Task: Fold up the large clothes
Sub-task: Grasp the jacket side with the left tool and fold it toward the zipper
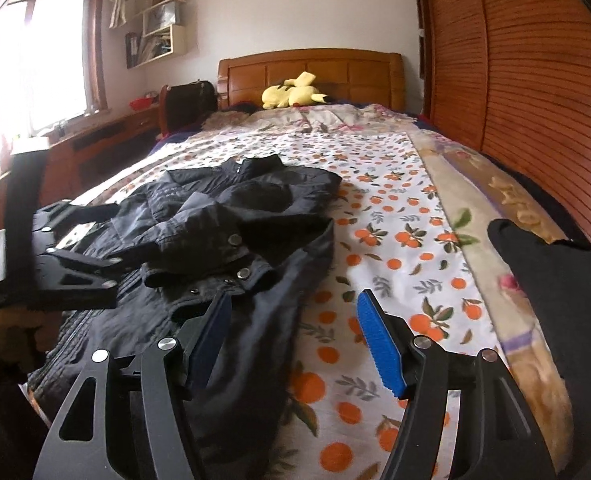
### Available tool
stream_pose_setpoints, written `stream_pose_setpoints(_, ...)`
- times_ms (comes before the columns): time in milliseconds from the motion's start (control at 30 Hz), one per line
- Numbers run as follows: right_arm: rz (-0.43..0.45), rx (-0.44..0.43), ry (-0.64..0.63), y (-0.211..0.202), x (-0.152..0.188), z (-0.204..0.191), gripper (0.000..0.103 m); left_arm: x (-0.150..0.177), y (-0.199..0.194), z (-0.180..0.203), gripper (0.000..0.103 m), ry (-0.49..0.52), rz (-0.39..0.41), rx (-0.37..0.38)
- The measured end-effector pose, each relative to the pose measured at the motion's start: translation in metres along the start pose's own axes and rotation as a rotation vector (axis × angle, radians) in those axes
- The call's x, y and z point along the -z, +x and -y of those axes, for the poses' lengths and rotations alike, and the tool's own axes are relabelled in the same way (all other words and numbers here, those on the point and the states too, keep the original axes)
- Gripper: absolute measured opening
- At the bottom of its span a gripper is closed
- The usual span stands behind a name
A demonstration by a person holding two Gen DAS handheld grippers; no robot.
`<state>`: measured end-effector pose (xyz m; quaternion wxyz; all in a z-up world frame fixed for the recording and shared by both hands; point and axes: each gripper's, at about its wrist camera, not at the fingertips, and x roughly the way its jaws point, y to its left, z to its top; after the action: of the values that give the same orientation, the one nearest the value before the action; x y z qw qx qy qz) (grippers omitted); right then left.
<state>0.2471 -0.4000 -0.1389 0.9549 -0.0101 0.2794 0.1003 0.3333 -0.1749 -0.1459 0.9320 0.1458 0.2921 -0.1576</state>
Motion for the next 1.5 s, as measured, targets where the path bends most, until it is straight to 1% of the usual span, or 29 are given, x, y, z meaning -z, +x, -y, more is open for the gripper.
stream_pose_setpoints(67,0.004,-0.002,0.012,-0.003,0.001,0.007,0.063,-0.005,0.016,0.007,0.084,0.012,-0.038,0.018)
stream_pose_setpoints(133,0.007,-0.002,0.02,-0.006,0.003,0.012,0.063,-0.008,0.033,0.014,0.083,0.029,-0.088,0.022)
stream_pose_setpoints(267,0.01,0.001,0.035,-0.009,0.006,0.021,0.063,-0.003,0.06,0.02,0.083,0.067,-0.168,-0.021)
stream_pose_setpoints(367,0.013,0.001,0.042,-0.012,0.008,0.025,0.063,0.005,0.07,0.016,0.082,0.075,-0.191,-0.049)
stream_pose_setpoints(400,0.015,0.003,0.045,-0.013,0.007,0.026,0.063,0.006,0.071,0.013,0.077,0.072,-0.196,-0.051)
stream_pose_setpoints(467,0.017,0.001,0.049,-0.014,0.007,0.027,0.063,0.009,0.072,0.006,0.075,0.056,-0.202,-0.04)
stream_pose_setpoints(500,0.019,0.002,0.049,-0.014,0.007,0.027,0.063,0.01,0.073,0.005,0.072,0.055,-0.203,-0.039)
stream_pose_setpoints(600,0.023,0.0,0.051,-0.013,0.006,0.026,0.063,0.013,0.075,0.002,0.059,0.061,-0.211,-0.045)
stream_pose_setpoints(633,0.023,-0.001,0.049,-0.013,0.006,0.025,0.063,0.015,0.077,-0.001,0.049,0.062,-0.217,-0.041)
stream_pose_setpoints(667,0.023,-0.002,0.047,-0.012,0.005,0.024,0.063,0.015,0.077,-0.002,0.042,0.063,-0.221,-0.042)
stream_pose_setpoints(700,0.023,-0.002,0.043,-0.011,0.005,0.022,0.063,0.015,0.078,-0.005,0.029,0.066,-0.225,-0.05)
stream_pose_setpoints(767,0.02,-0.004,0.039,-0.008,0.004,0.02,0.063,0.016,0.077,-0.011,0.018,0.062,-0.228,-0.038)
stream_pose_setpoints(800,0.018,-0.006,0.034,-0.007,0.003,0.017,0.063,0.015,0.073,-0.016,0.009,0.053,-0.214,-0.058)
stream_pose_setpoints(833,0.017,-0.005,0.03,-0.005,0.003,0.015,0.063,0.014,0.066,-0.02,0.008,0.048,-0.191,-0.084)
stream_pose_setpoints(867,0.016,-0.004,0.027,-0.004,0.002,0.014,0.063,0.012,0.059,-0.025,0.007,0.04,-0.17,-0.092)
stream_pose_setpoints(1033,0.01,-0.011,0.011,0.005,-0.004,0.0,0.063,0.003,0.011,-0.058,0.006,-0.03,-0.066,-0.104)
stream_pose_setpoints(1167,0.005,-0.018,-0.007,0.015,-0.009,-0.015,0.063,0.002,-0.019,-0.093,0.006,-0.081,-0.016,-0.134)
stream_pose_setpoints(1300,-0.006,-0.019,-0.036,0.027,-0.012,-0.036,0.063,0.016,-0.036,-0.126,0.006,-0.133,-0.025,-0.168)
stream_pose_setpoints(1367,-0.014,-0.021,-0.043,0.033,-0.013,-0.043,0.063,0.031,-0.038,-0.139,0.007,-0.164,-0.048,-0.162)
stream_pose_setpoints(1433,-0.021,-0.026,-0.051,0.039,-0.015,-0.052,0.063,0.048,-0.037,-0.148,0.013,-0.185,-0.08,-0.165)
stream_pose_setpoints(1500,-0.024,-0.029,-0.057,0.042,-0.016,-0.058,0.063,0.066,-0.035,-0.157,0.013,-0.208,-0.11,-0.171)
